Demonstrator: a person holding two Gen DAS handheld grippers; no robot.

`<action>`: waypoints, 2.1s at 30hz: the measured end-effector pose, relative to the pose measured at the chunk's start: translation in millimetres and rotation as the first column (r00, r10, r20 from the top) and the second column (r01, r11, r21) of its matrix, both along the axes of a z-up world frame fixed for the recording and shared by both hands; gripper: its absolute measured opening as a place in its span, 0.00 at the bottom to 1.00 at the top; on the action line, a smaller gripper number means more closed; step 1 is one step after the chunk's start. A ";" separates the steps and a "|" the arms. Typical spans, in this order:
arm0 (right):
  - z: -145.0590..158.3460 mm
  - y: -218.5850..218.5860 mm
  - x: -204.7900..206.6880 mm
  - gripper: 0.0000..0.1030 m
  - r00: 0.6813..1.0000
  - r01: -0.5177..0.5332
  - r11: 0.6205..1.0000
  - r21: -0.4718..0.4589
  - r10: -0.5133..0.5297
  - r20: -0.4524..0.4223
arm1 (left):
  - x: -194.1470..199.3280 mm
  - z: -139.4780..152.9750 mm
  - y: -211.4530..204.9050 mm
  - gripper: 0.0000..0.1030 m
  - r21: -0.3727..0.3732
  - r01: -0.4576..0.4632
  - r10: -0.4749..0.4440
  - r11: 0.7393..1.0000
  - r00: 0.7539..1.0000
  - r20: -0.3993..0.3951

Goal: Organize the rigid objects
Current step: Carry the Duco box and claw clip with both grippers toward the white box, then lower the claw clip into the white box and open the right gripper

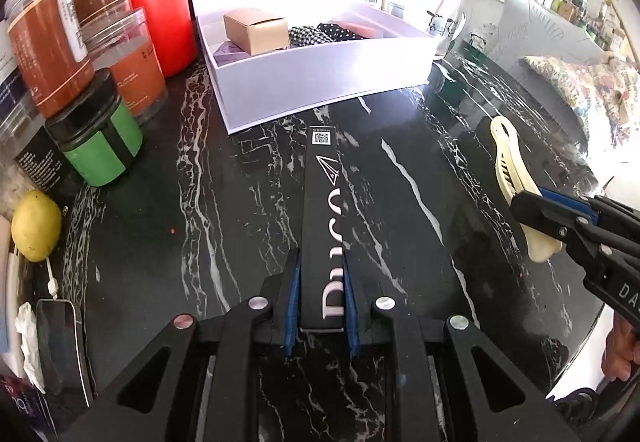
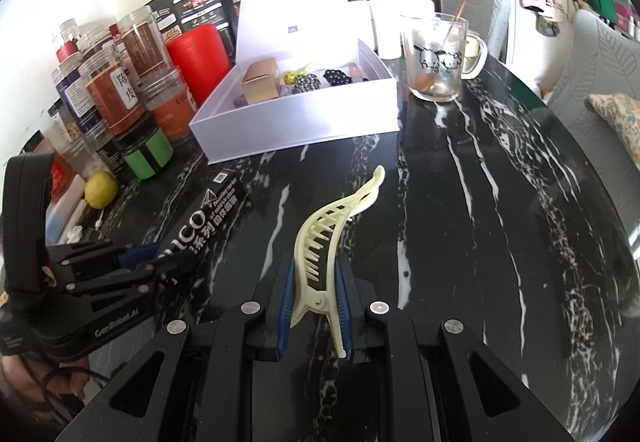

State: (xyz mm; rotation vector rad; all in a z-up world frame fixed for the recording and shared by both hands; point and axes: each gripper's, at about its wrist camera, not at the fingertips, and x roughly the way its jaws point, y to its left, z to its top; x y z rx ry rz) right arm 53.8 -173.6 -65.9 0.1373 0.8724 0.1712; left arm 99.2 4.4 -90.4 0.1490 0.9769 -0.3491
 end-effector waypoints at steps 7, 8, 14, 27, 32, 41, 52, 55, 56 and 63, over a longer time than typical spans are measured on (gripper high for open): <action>-0.6 -2.9 -0.7 0.19 1.000 0.006 1.000 0.009 -0.006 0.000 | 6.4 -3.0 -3.5 0.18 -0.021 0.011 -0.011 1.000 1.000 0.016; -0.7 -2.9 -0.9 0.19 1.000 0.005 1.000 0.008 -0.005 0.001 | 5.9 -3.0 -4.0 0.18 -0.022 0.015 -0.015 1.000 1.000 0.020; -0.7 -2.7 0.9 0.19 1.000 0.008 1.000 -0.007 -0.008 -0.002 | 1.0 6.8 -6.1 0.18 -0.025 0.038 -0.037 0.999 0.998 0.049; 26.0 7.2 0.0 0.19 0.999 -0.026 1.000 -0.018 0.027 0.042 | 1.0 48.1 -7.7 0.18 -0.058 0.055 -0.048 0.997 0.992 0.116; 39.7 10.3 2.1 0.19 0.997 -0.040 0.999 -0.020 0.041 0.061 | 1.8 64.4 -8.7 0.18 -0.067 0.064 -0.054 0.996 0.989 0.141; 62.7 14.6 10.8 0.19 0.992 -0.070 0.997 -0.021 0.072 0.103 | 11.8 88.2 -13.2 0.18 -0.067 0.069 -0.055 0.995 0.980 0.189; 76.4 19.0 44.1 0.19 0.984 -0.112 0.993 -0.035 0.116 0.133 | 37.9 103.7 -21.9 0.18 -0.046 0.052 -0.041 0.998 0.976 0.214; 79.1 19.0 55.8 0.19 0.982 -0.125 0.991 -0.038 0.129 0.137 | 46.8 106.5 -23.6 0.18 -0.050 0.051 -0.040 0.997 0.976 0.215; 79.8 19.2 59.7 0.19 0.982 -0.128 0.991 -0.040 0.133 0.138 | 50.1 107.6 -24.0 0.18 -0.050 0.051 -0.039 0.997 0.976 0.215; 83.7 19.8 88.4 0.19 0.978 -0.152 0.987 -0.046 0.157 0.137 | 75.6 112.3 -23.8 0.18 -0.062 0.036 -0.022 0.997 0.976 0.219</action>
